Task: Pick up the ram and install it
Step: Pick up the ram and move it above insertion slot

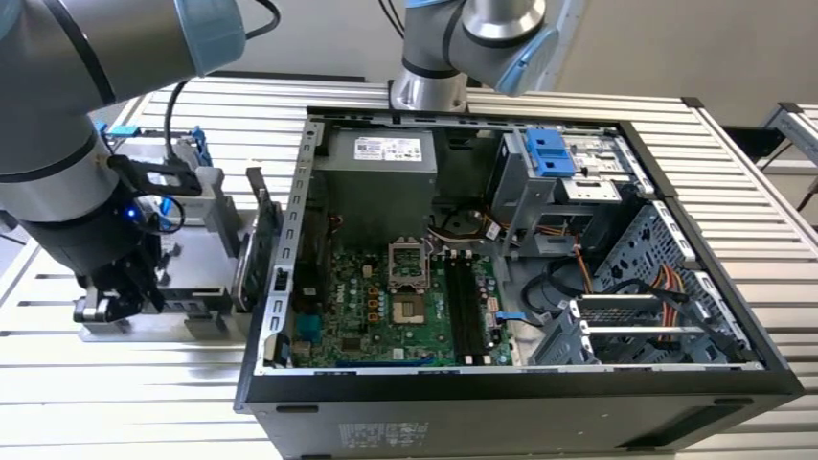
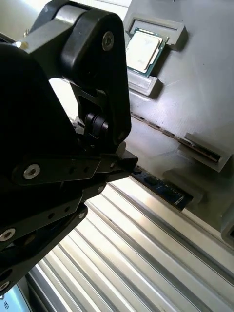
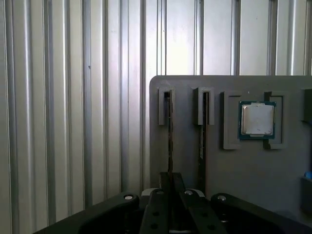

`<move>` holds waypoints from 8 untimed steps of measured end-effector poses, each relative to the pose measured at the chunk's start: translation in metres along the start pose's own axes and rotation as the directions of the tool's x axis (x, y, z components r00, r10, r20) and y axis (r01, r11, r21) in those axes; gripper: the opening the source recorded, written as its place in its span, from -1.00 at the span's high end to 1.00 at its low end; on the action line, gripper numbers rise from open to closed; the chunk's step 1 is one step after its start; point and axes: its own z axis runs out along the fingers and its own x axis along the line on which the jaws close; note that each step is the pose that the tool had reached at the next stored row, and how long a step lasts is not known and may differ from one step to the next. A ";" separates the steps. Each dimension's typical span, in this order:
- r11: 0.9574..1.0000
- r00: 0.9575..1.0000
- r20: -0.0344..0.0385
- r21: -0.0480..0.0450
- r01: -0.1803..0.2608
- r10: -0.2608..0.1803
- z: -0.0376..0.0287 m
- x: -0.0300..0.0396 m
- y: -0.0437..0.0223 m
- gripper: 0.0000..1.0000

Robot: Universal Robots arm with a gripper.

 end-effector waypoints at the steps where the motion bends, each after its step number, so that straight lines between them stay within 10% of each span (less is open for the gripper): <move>1: 1.000 1.000 0.000 0.000 0.000 0.000 -0.0011 0.0000 0.0000 1.00; 8: 1.000 1.000 0.000 0.000 0.000 0.000 -0.0080 0.0000 0.0002 1.00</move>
